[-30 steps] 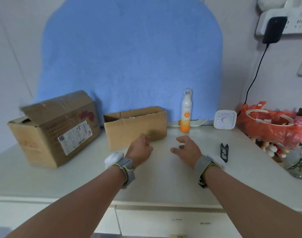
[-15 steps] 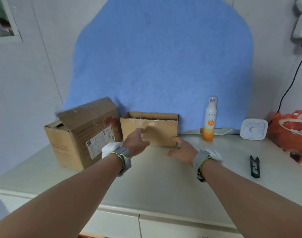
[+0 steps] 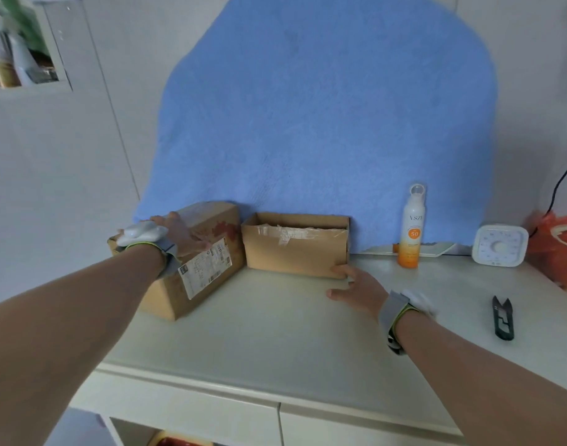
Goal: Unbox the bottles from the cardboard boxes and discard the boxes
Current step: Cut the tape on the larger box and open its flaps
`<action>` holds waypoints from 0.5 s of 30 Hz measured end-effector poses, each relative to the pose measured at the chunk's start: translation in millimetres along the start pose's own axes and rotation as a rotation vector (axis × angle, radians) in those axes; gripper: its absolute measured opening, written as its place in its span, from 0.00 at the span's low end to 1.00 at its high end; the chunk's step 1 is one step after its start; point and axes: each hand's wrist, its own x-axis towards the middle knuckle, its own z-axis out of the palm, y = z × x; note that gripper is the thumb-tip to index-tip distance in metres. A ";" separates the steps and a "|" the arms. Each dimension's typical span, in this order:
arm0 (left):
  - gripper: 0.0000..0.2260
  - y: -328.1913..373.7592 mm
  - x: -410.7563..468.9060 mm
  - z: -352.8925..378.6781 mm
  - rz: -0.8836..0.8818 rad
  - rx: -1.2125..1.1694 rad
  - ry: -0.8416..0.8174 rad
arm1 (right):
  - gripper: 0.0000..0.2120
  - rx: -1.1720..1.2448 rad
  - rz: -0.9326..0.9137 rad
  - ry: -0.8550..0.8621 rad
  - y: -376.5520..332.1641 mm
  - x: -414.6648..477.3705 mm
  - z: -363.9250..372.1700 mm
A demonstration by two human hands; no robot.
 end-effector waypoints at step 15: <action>0.42 -53.2 -40.2 -24.9 0.211 0.065 -0.068 | 0.36 0.033 0.018 0.080 -21.7 4.4 19.3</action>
